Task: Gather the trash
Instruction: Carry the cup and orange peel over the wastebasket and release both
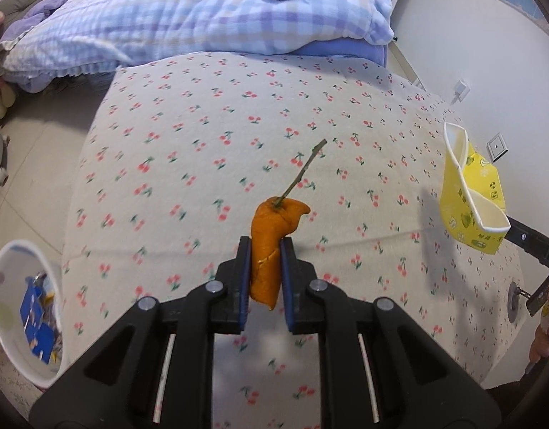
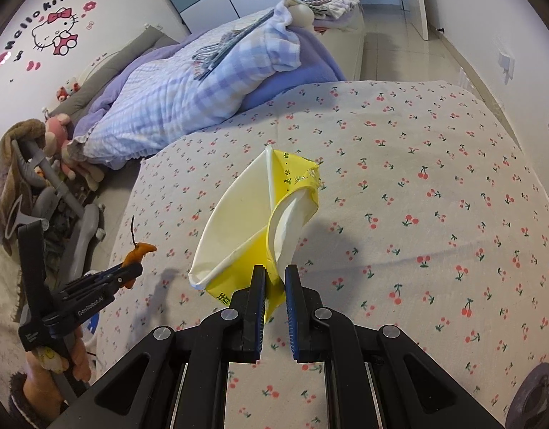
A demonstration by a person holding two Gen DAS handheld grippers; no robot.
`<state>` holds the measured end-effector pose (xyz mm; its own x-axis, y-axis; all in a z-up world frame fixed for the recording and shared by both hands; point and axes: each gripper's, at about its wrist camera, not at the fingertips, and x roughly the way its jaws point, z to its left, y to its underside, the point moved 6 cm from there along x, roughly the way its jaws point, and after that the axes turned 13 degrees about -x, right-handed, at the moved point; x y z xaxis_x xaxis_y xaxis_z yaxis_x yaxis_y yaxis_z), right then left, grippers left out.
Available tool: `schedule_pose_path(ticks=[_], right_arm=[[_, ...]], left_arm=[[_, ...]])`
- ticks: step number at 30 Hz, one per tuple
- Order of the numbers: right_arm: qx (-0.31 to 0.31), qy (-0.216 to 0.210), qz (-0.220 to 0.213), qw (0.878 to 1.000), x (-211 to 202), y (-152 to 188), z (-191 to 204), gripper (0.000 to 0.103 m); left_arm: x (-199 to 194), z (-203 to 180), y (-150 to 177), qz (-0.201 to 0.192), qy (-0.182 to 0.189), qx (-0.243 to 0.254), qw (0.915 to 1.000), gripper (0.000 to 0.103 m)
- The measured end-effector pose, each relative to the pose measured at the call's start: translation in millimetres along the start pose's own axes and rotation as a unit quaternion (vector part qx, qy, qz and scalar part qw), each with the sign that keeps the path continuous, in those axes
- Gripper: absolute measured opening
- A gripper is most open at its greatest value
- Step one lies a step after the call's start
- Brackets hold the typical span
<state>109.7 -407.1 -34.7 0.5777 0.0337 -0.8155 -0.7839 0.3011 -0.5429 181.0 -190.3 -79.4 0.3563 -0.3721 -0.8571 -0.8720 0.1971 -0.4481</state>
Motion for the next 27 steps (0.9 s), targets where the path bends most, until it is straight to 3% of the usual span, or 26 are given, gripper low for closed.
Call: schedule_pose_path(ticks=[13,27], right_arm=[[-0.034,-0.032,0.003,0.999,1.6,2.7,53.4,0.011],[-0.093,-0.077,0.014,0.993,34.2,-10.0,147.0,0.011]], left_arm=[[-38.9,53.1,10.3,-0.023,-0.016,-0.036,0.999,0.017],[-80.8,181.0,19.9,-0.045,-0.065,-0.119,0.9897,0.017]])
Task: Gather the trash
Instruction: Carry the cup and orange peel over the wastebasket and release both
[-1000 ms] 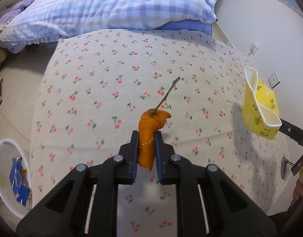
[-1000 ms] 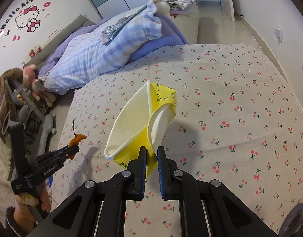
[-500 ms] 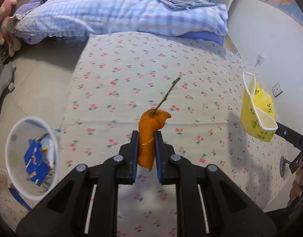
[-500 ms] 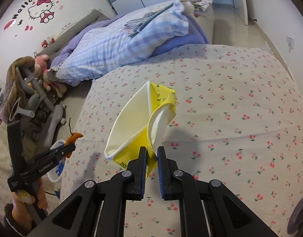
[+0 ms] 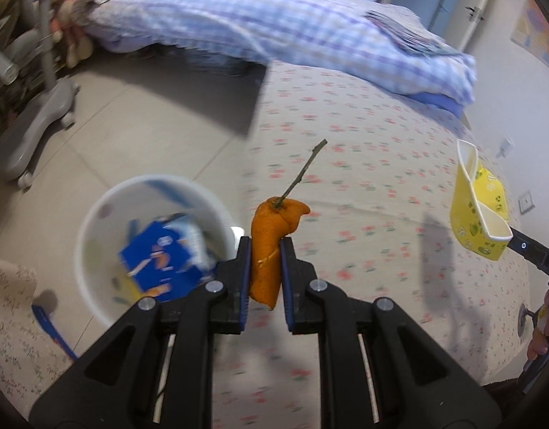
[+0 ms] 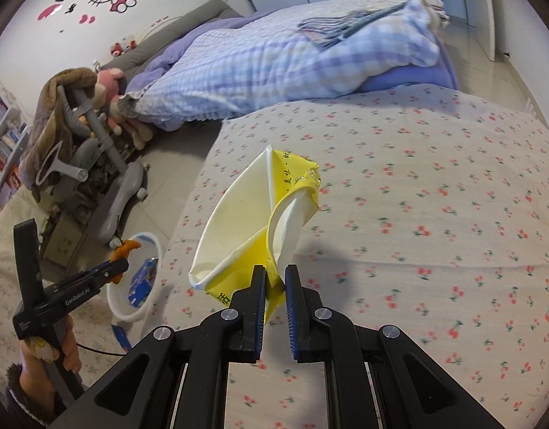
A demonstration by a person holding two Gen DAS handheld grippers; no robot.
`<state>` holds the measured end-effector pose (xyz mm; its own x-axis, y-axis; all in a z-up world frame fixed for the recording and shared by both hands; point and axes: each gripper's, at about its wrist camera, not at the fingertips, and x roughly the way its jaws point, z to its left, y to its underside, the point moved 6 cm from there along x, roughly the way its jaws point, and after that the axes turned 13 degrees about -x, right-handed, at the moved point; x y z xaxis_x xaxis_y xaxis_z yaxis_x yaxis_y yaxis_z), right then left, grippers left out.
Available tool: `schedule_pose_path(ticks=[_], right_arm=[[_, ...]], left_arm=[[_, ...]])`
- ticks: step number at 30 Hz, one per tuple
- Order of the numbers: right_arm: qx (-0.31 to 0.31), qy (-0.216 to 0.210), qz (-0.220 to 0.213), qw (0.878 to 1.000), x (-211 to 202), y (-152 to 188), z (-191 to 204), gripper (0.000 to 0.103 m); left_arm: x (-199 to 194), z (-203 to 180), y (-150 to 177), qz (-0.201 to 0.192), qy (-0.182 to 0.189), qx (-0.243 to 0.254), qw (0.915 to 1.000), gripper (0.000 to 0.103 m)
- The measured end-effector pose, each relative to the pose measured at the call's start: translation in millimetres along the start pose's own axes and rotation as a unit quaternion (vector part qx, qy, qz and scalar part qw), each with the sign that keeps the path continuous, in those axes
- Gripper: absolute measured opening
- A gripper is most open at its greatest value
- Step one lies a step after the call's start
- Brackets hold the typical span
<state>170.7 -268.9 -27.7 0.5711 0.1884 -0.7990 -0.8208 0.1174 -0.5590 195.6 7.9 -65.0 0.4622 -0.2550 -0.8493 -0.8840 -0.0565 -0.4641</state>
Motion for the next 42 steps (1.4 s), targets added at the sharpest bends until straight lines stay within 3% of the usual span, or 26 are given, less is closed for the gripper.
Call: schedule_pose_path(ticks=[6,17,18,19,20,22,32,42], right_arm=[[-0.026,-0.021,0.011,0.999,23.7,-7.9,42.8,0.011],[-0.071,-0.07,0.02,0.995,59.7,-17.2,121.5,0.011],[-0.074,-0.073,0.02,0.994,61.9,-18.2,126.4,0.011],[-0.081,-0.079,0.02,0.993,65.2,-19.0,134.6,0.011],[-0.084,-0.082,0.02,0.993,67.4,-20.0,139.6,0.011],[-0.094,-0.089,0.02,0.991,73.2,-22.0,151.6,0.011],[-0.13,-0.112,0.044,0.984,113.0,-20.0,199.8,0.011],[-0.142,-0.148,0.058,0.977,150.2,-13.9,240.7,0.015]], left_arm=[[-4.0,53.6,-9.8,-0.004,-0.024,-0.041,0.9989,0.017],[3.3,102.8,-13.6,-0.001,-0.057,-0.081,0.9951,0.017],[3.6,108.0,-14.0,-0.002,-0.062,-0.084,0.9945,0.02],[5.1,114.5,-14.1,0.0,-0.069,-0.089,0.9936,0.033],[5.5,117.5,-13.6,0.001,-0.072,-0.093,0.9931,0.058],[0.3,124.9,-13.8,-0.011,-0.078,-0.1,0.9919,0.08],[-19.5,162.5,-6.6,-0.017,-0.132,-0.113,0.9846,0.089],[-31.4,184.9,-1.6,-0.022,-0.149,-0.13,0.9799,0.096]])
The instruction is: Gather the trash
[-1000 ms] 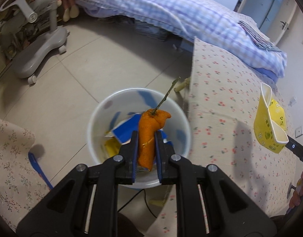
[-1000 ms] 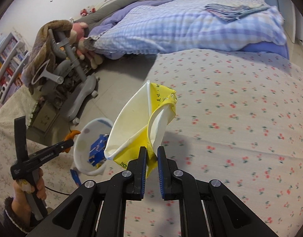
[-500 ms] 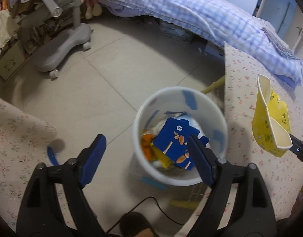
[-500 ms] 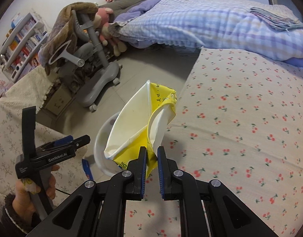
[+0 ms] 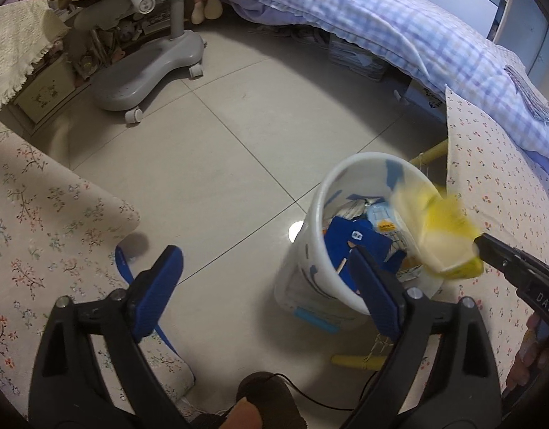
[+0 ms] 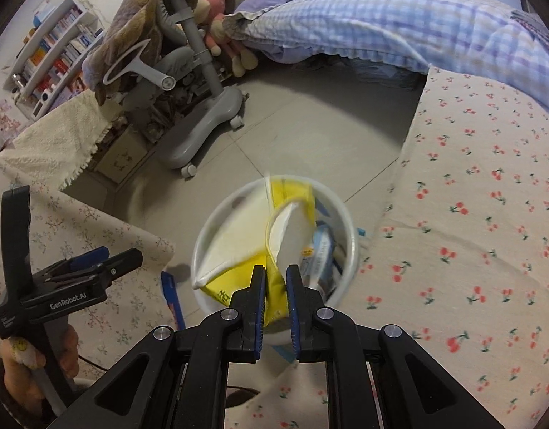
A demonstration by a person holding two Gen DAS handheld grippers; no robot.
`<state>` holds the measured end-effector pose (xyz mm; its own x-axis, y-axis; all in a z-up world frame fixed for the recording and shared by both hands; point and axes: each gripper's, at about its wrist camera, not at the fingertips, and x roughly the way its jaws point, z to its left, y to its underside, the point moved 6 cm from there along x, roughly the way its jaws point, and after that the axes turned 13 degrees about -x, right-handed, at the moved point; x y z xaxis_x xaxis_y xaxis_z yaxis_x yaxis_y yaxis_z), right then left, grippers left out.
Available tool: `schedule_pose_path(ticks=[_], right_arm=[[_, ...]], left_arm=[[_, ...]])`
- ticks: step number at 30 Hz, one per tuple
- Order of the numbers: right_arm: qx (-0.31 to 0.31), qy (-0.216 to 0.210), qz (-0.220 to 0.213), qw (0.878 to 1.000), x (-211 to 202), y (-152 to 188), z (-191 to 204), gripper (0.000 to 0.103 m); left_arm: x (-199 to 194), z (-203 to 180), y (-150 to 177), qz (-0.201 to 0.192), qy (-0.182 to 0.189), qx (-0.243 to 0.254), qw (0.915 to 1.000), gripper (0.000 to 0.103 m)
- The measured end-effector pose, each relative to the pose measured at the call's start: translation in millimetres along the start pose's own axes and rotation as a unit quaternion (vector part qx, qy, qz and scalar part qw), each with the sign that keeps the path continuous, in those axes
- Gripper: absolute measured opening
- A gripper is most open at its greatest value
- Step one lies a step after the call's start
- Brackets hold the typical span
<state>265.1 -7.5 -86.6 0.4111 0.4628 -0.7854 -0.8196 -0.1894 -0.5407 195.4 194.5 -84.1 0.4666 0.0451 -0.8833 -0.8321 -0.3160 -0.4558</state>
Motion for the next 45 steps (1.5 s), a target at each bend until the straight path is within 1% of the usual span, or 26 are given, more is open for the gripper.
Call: schedule_pose_path(ticks=[2,4,5,6,8,11,14,16,19,23,24,25,27,29,33,38,41,45], right_arm=[[0.011,-0.007,0.005,1.0,3.2,1.1,-2.6,0.029],[0.016,-0.003,0.002,1.0,0.7,1.4,-6.1,0.05],[0.02,0.001,-0.003,1.0,-3.8,1.8,-9.3,0.053],[0.021,0.003,-0.007,1.0,-7.6,2.3,-11.5,0.055],[0.025,0.009,-0.012,1.0,-18.9,4.2,-17.3,0.056],[0.029,0.022,-0.019,0.999,-40.6,11.8,-26.4,0.06],[0.031,0.054,-0.023,0.998,-72.2,24.6,-37.9,0.064],[0.035,0.08,-0.028,0.996,-96.3,34.8,-44.8,0.072],[0.048,0.115,-0.037,0.992,-132.4,54.2,-54.9,0.078],[0.063,0.156,-0.04,0.985,-169.7,91.1,-63.6,0.083],[0.068,0.168,-0.039,0.983,-177.3,101.1,-65.5,0.086],[0.073,0.181,-0.041,0.98,-185.5,112.3,-67.2,0.086],[0.076,0.193,-0.051,0.977,-198.1,127.6,-69.8,0.087],[0.078,0.21,-0.058,0.973,-208.4,145.0,-72.0,0.089],[0.078,0.231,-0.06,0.968,-216.5,167.4,-79.1,0.09],[0.072,0.244,-0.056,0.966,-210.6,186.2,-87.8,0.09],[0.079,0.242,-0.053,0.966,-209.4,197.1,-93.0,0.09],[0.08,0.241,-0.06,0.965,-212.2,202.8,-95.1,0.09]], left_arm=[[-0.4,2.6,0.1,-0.002,-0.002,-0.002,1.0,0.097],[-0.5,2.9,0.5,-0.004,-0.004,-0.002,1.0,0.098],[-0.9,2.1,0.9,-0.004,-0.006,-0.001,1.0,0.099],[-1.6,0.6,1.9,-0.005,-0.007,0.001,1.0,0.099],[-4.2,-1.8,4.3,-0.005,-0.004,0.002,1.0,0.1],[-12.2,-10.9,10.0,-0.004,0.011,0.004,0.9999,0.1],[-23.1,-24.6,18.5,-0.004,0.026,0.01,0.9996,0.1],[-30.7,-37.2,27.5,-0.002,0.038,0.02,0.9991,0.1],[-41.1,-54.8,44.2,-0.007,0.043,0.041,0.9982,0.101],[-57.8,-77.9,71.5,-0.016,0.057,0.064,0.9961,0.101],[-62.3,-82.8,79.3,-0.02,0.061,0.069,0.9955,0.101],[-65.9,-86.8,85.5,-0.023,0.064,0.072,0.9951,0.101],[-72.6,-94.8,100.5,-0.029,0.072,0.08,0.9938,0.102],[-75.1,-102.3,112.8,-0.027,0.076,0.085,0.9931,0.102],[-78.6,-112.7,133.4,-0.023,0.089,0.085,0.9921,0.102],[-78.3,-123.2,145.3,-0.029,0.087,0.088,0.9919,0.102],[-80.4,-125.1,148.8,-0.034,0.088,0.09,0.9914,0.102],[-82.9,-126.9,151.2,-0.047,0.084,0.099,0.9904,0.102]])
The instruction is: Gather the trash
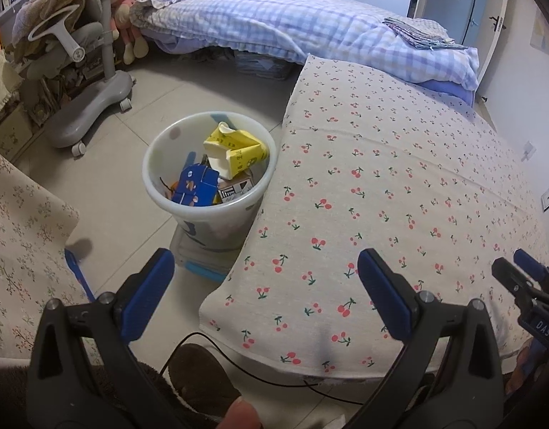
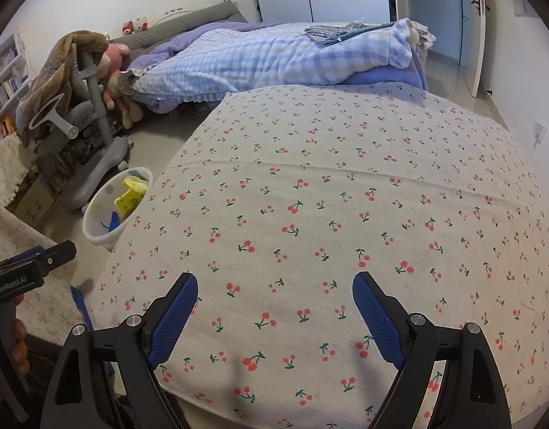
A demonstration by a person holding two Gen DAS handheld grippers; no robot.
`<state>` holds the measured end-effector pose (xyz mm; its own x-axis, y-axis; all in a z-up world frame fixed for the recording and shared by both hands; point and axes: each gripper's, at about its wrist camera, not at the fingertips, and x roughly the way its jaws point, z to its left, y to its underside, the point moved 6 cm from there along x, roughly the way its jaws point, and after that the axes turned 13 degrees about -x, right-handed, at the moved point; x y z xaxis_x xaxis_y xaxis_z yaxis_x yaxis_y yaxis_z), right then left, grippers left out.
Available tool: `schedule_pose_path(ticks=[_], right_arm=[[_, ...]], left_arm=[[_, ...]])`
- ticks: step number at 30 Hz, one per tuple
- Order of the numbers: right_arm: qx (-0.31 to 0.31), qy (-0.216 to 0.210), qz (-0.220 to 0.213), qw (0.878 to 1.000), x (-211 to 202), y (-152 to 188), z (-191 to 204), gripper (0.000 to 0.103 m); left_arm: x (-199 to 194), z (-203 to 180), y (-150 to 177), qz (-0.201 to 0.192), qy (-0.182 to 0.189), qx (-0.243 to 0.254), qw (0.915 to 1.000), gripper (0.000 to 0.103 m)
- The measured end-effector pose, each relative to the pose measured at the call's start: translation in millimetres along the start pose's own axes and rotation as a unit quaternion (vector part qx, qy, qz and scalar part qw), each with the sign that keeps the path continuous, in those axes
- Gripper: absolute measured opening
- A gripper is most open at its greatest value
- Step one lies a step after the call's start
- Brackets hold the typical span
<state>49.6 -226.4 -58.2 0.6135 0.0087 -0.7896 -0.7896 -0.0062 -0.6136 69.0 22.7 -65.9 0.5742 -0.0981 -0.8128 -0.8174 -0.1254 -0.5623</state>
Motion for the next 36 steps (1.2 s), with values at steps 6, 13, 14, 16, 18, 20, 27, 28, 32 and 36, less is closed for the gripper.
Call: schedule_pose_path(ticks=[6,13,14,16,18,20,27,28,32,36], right_arm=[[-0.002,0.003,-0.011,1.0,-3.1,-1.2,-0.5,0.09],[-0.009,0.002,-0.017,1.0,-2.3,-3.1,4.6,0.09],[-0.01,0.002,-0.017,1.0,-1.8,-3.7,5.4,0.09],[-0.01,0.002,-0.018,1.0,-0.9,-4.3,6.3,0.09],[-0.012,0.002,-0.018,1.0,0.1,-4.7,7.2,0.09],[-0.013,0.003,-0.022,1.0,0.1,-5.6,8.5,0.09],[-0.017,0.004,-0.033,0.999,-0.3,-10.6,13.0,0.09],[-0.018,0.005,-0.034,0.999,0.1,-11.0,13.6,0.09],[-0.021,0.006,-0.033,0.999,2.2,-12.2,16.4,0.09],[-0.027,0.007,-0.036,0.999,1.4,-13.3,19.5,0.09]], left_arm=[[3.5,-4.2,3.5,0.006,-0.001,0.0,1.0,0.102],[2.7,-3.3,4.4,0.002,-0.003,0.002,1.0,0.102],[2.3,-3.0,4.5,0.002,-0.003,0.001,1.0,0.102],[0.7,-2.8,3.8,-0.001,-0.002,0.002,1.0,0.102],[-0.9,-2.9,3.6,-0.003,-0.002,0.002,1.0,0.102],[-1.5,-1.6,3.3,-0.005,-0.002,0.0,1.0,0.102],[-4.3,2.7,0.7,-0.012,-0.006,-0.012,0.9998,0.102],[-4.7,3.5,0.5,-0.014,-0.007,-0.012,0.9998,0.102],[-4.6,5.2,0.9,-0.021,-0.017,-0.011,0.9996,0.102],[-4.3,6.2,0.9,-0.021,-0.019,-0.013,0.9995,0.102]])
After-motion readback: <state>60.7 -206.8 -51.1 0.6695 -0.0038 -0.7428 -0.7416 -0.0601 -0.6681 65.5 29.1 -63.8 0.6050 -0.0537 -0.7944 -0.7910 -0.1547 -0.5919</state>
